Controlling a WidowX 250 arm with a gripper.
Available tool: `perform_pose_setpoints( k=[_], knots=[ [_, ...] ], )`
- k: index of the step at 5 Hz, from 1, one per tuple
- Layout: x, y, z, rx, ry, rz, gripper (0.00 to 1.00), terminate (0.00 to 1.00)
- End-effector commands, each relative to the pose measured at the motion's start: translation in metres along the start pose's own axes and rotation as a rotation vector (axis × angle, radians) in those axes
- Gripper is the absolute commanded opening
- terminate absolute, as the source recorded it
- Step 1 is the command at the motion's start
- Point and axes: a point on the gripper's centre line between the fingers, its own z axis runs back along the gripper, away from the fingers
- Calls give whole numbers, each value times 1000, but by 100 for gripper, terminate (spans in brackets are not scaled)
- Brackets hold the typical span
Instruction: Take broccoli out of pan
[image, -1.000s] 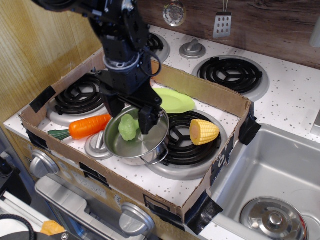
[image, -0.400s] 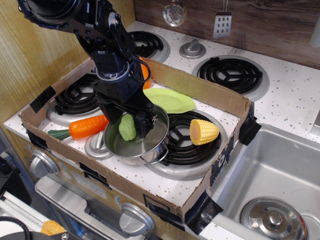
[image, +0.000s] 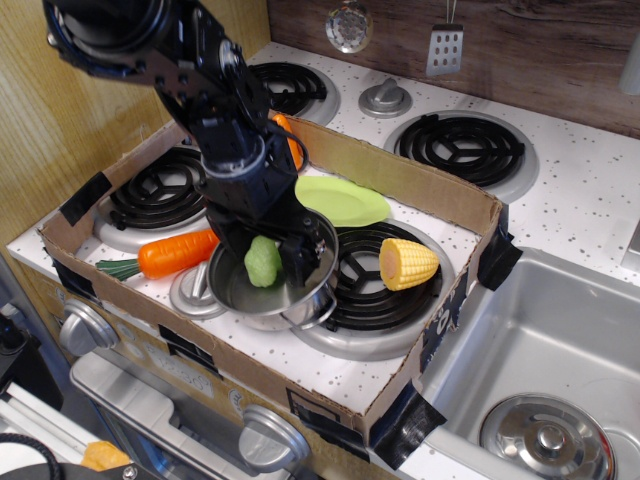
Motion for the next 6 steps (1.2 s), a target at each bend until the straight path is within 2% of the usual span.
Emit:
perform_pose_setpoints(
  k=[1, 2, 3, 4, 6],
  knots=[
    [3, -13, -6, -39, -49, 11, 100, 0],
    [3, -12, -7, -44, -57, 11, 100, 0],
    [4, -10, -1, -34, -51, 16, 0, 0],
    [8, -9, 9, -26, -34, 4, 0, 0],
    [31, 3, 57, -30, 18, -24, 0, 0]
  ],
)
